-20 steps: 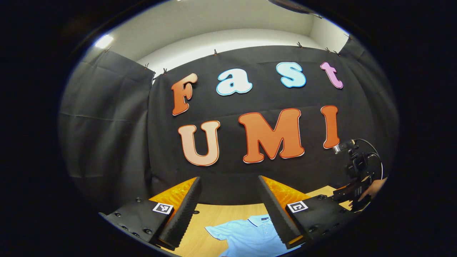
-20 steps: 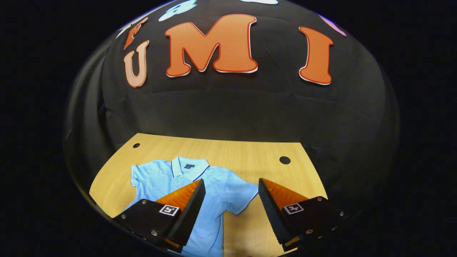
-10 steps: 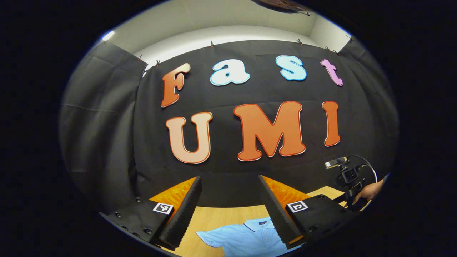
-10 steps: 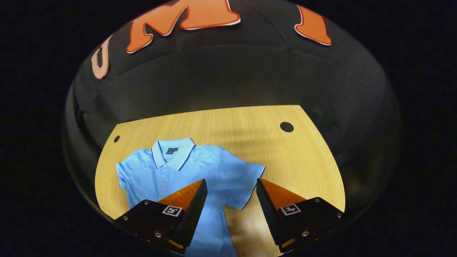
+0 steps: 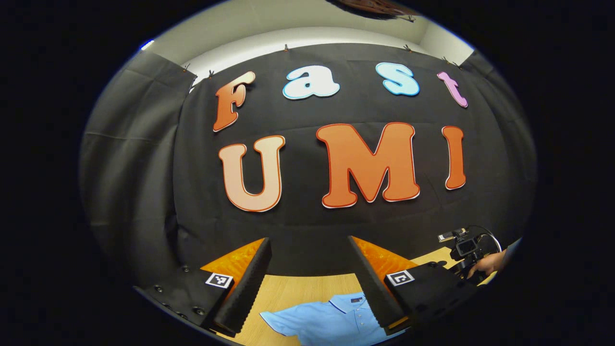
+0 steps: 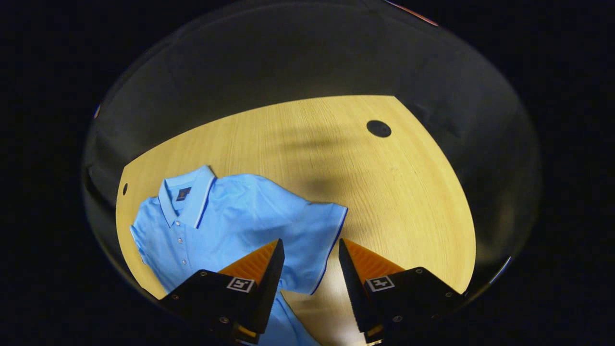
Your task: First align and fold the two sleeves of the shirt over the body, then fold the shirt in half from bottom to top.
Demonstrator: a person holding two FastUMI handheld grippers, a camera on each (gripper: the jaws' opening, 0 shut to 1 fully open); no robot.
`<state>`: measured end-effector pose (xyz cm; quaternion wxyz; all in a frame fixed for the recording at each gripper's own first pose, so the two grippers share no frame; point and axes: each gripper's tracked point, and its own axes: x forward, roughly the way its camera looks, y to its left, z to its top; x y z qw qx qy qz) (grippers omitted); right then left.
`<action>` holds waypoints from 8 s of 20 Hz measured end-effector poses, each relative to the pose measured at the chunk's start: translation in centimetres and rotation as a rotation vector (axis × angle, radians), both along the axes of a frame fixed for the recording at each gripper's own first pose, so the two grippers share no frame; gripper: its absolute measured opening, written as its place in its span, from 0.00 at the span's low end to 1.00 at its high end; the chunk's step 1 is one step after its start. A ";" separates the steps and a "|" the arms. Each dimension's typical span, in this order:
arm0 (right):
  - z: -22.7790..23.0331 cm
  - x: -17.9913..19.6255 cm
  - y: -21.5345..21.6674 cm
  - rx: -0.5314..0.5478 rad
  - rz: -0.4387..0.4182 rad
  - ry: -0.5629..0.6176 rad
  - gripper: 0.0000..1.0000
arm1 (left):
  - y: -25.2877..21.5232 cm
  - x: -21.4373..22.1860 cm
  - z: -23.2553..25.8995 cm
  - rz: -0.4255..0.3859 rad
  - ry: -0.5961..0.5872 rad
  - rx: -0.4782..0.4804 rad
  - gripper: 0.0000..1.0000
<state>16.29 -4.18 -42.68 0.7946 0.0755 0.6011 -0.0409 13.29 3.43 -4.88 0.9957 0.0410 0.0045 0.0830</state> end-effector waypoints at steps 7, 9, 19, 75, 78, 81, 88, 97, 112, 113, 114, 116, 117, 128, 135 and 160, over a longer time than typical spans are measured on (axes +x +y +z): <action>-2.9 -0.8 -1.1 -0.017 -0.031 0.109 0.62 | 0.8 0.0 -1.8 0.024 0.037 -0.047 1.00; -3.4 -1.0 -0.9 -0.019 -0.037 0.126 0.62 | 1.0 -0.3 -2.1 0.031 0.048 -0.055 1.00; -4.7 -1.3 0.0 -0.006 -0.088 0.169 0.29 | 2.6 -3.5 -1.0 0.087 0.058 -0.029 1.00; 8.7 -1.1 17.4 0.297 0.090 -0.269 0.78 | 13.8 4.7 -32.9 -0.030 0.989 -0.480 1.00; 9.1 -1.4 15.0 0.229 0.107 -0.353 0.84 | 14.1 5.1 -35.4 0.016 1.086 -0.505 1.00; 10.4 -1.9 12.1 0.169 0.101 -0.420 0.88 | 14.3 5.2 -37.8 0.062 1.167 -0.531 1.00; 13.1 -3.6 6.3 0.087 0.011 -0.561 0.90 | 14.5 5.3 -41.9 0.127 1.307 -0.490 0.96; 15.9 -7.1 3.6 -0.006 0.030 -0.632 0.90 | 13.3 7.9 -42.8 0.170 1.322 -0.397 0.39; 17.3 -13.7 1.0 -0.074 0.076 -0.634 0.98 | 6.3 11.7 -36.7 -0.093 1.119 -0.348 0.08; 17.3 -14.1 0.8 -0.073 0.073 -0.632 0.98 | 5.5 11.9 -36.2 -0.121 1.111 -0.332 0.08; 17.2 -14.5 0.6 -0.073 0.070 -0.629 0.98 | 4.7 12.1 -35.7 -0.146 1.104 -0.312 0.08; 17.1 -15.1 0.2 -0.075 0.063 -0.627 0.98 | 2.9 12.6 -35.2 -0.184 1.092 -0.278 0.08; 17.1 -15.5 0.0 -0.070 0.059 -0.625 0.98 | 2.0 12.7 -35.1 -0.203 1.090 -0.268 0.08; 16.3 -19.8 -2.5 -0.064 -0.010 -0.584 0.98 | -9.8 10.7 -34.9 -0.457 1.139 -0.458 0.41; 15.4 -21.3 -3.2 -0.060 0.013 -0.554 0.98 | -9.7 7.4 -32.3 -0.509 1.093 -0.315 1.00; 8.8 -31.4 3.2 0.088 0.242 -0.355 0.98 | 1.5 -16.5 -30.2 -0.226 0.878 -0.119 1.00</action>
